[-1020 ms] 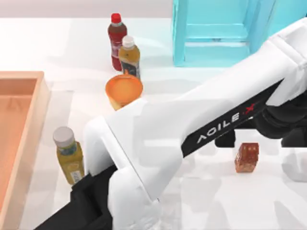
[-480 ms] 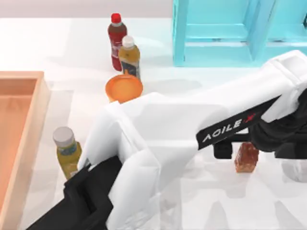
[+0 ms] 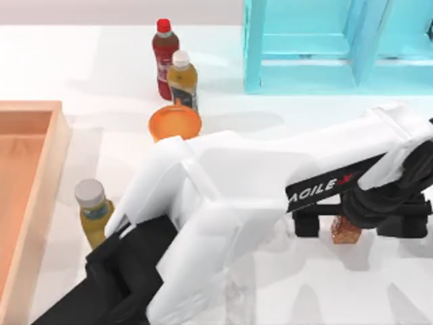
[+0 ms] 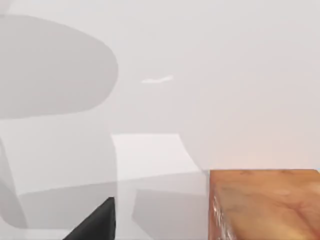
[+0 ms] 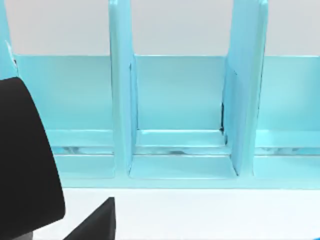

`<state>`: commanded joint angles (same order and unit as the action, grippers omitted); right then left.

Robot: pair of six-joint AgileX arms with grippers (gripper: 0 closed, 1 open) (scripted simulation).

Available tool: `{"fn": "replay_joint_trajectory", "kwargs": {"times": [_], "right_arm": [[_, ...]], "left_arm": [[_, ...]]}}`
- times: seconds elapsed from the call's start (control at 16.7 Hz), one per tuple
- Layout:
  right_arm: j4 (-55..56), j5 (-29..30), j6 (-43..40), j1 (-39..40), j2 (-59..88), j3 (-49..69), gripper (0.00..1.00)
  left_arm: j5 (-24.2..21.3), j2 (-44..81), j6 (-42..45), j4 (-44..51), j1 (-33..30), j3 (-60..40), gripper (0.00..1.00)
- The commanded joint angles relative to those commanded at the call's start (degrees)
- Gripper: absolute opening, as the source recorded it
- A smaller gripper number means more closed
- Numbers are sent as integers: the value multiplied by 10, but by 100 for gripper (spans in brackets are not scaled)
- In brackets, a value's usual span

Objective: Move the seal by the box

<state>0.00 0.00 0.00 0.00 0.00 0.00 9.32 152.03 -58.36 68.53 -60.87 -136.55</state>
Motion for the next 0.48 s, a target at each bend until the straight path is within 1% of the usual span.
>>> {"fn": "replay_joint_trajectory", "kwargs": {"times": [0.06, 0.48], "right_arm": [[0, 0, 0, 0, 0, 0, 100], [0, 0, 0, 0, 0, 0, 100]], "left_arm": [[0, 0, 0, 0, 0, 0, 100], [0, 0, 0, 0, 0, 0, 47]]}}
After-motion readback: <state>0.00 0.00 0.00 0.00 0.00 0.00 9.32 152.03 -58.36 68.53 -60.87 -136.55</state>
